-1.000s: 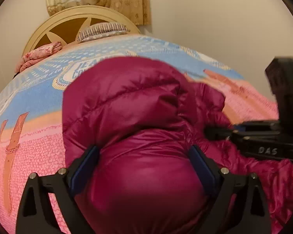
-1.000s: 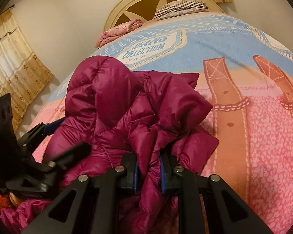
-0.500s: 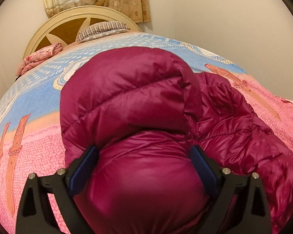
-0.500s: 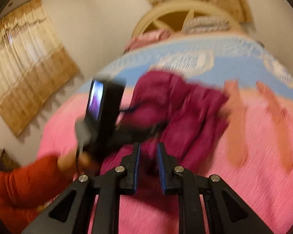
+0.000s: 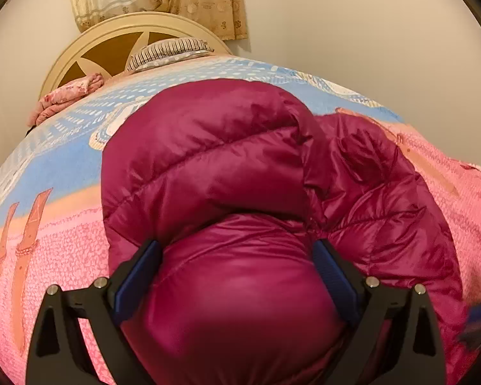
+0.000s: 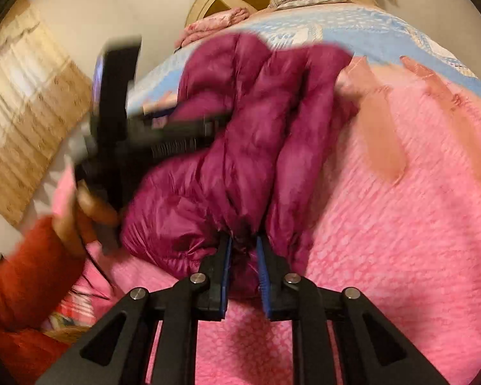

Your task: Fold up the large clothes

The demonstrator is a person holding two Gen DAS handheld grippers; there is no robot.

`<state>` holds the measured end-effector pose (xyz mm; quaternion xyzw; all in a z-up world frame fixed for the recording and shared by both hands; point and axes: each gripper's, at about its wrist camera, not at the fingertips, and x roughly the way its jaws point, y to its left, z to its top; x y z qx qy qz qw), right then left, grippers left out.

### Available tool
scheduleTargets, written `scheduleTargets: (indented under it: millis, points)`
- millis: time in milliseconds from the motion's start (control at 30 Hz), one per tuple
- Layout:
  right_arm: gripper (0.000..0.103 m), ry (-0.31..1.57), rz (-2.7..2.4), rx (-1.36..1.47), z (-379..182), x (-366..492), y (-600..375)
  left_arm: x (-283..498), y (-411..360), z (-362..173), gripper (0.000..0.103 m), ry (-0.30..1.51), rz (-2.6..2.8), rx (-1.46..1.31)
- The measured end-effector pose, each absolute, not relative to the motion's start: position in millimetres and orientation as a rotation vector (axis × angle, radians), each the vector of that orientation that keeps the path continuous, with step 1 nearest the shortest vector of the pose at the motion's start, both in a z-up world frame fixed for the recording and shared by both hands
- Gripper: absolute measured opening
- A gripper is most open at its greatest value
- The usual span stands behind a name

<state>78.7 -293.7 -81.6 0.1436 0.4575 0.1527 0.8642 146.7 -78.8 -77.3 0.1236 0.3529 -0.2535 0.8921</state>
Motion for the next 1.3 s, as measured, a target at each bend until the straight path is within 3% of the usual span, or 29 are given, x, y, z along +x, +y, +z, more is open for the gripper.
scheduleTargets:
  millis: [67, 167, 267, 300, 333, 367, 500, 700, 967, 1167, 1300]
  points:
    - [0.019, 0.868, 0.288, 0.352, -53, 85, -312, 147, -78, -77, 0.098, 0.728, -0.526, 0.25]
    - [0.061, 0.806, 0.224, 0.315, -26, 112, -321, 146, -78, -77, 0.099, 0.721, -0.519, 0.255]
    - [0.063, 0.838, 0.179, 0.238, -29, 157, -316, 147, -75, -77, 0.099, 0.72, -0.524, 0.243]
    - [0.059, 0.855, 0.147, 0.206, -35, 173, -313, 147, -74, -77, 0.099, 0.72, -0.526, 0.236]
    - [0.05, 0.881, 0.129, 0.171, -42, 188, -310, 148, -72, -77, 0.099, 0.72, -0.528, 0.231]
    - [0.024, 0.908, 0.117, 0.151, -50, 200, -307, 148, -72, -77, 0.099, 0.72, -0.528, 0.226]
    - [0.017, 0.943, 0.136, 0.142, -70, 230, -301, 153, -67, -78, 0.099, 0.73, -0.506, 0.205]
    - [0.014, 0.933, 0.093, -0.056, -102, 234, -271, 156, -68, -73, 0.098, 0.763, -0.531, 0.218]
    - [0.014, 0.879, 0.151, 0.121, -106, 227, -292, 218, -67, -13, 0.097, 0.79, -0.571, 0.103]
    - [0.014, 0.868, 0.15, 0.132, -108, 232, -290, 273, -100, -64, 0.098, 0.933, -0.475, 0.08]
    - [0.014, 0.861, 0.166, 0.17, -109, 230, -295, 266, -102, -84, 0.1, 0.9, -0.444, 0.094]
